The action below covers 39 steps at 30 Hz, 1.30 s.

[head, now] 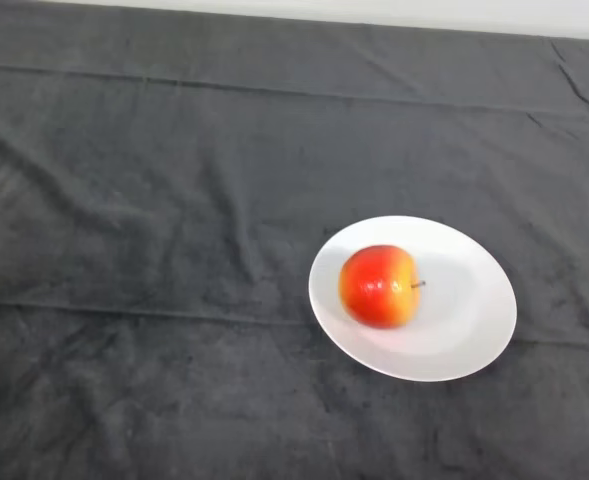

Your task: Move the apple to the plate

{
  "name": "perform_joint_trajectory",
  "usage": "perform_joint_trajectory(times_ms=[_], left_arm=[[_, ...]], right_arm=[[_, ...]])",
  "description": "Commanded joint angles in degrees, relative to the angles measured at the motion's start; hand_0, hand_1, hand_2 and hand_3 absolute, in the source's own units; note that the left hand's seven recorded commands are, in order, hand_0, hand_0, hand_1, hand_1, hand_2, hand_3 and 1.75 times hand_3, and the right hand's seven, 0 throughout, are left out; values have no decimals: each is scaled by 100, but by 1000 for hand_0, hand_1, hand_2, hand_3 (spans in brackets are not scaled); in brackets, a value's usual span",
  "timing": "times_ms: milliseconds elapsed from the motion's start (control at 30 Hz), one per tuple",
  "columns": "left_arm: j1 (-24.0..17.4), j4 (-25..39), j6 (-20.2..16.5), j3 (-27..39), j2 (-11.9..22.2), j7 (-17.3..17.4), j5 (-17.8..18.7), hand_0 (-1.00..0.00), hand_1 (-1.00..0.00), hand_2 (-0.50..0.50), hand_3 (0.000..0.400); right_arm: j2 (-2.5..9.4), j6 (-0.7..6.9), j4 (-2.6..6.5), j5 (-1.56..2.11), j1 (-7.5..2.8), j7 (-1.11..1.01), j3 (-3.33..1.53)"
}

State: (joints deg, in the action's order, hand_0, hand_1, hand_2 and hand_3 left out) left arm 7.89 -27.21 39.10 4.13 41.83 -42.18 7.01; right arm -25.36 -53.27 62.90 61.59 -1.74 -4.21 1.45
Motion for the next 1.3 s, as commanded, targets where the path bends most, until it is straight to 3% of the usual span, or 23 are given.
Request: perform_joint_trajectory(times_ms=[33, 400, 533, 833, 1100, 1300], left_arm=[[-221, -247, 151, 237, 153, -50, -93, 0, 0, 0, 0], [-40, -1023, 480, 741, -143, -108, -237, 0, 0, 0, 0], [116, -1465, 703, 901, -245, 14, -130, 0, 0, 0, 0], [532, -2447, 1001, 1257, -504, 733, 509, 0, 0, 0, 0], [886, -2969, 843, 1510, -677, 1572, 1091, 0, 0, 0, 0], [1026, -3149, 731, 1637, -735, 2001, 1284, 0, 0, 0, 0]], right_arm=[[955, 764, 500, -12, -527, 54, -322], [955, 764, 504, -14, -525, 52, -318], [956, 763, 507, -13, -524, 50, -318], [955, 758, 519, -3, -519, 43, -323], [955, 753, 528, 7, -514, 38, -329], [955, 751, 533, 14, -512, 34, -333]])
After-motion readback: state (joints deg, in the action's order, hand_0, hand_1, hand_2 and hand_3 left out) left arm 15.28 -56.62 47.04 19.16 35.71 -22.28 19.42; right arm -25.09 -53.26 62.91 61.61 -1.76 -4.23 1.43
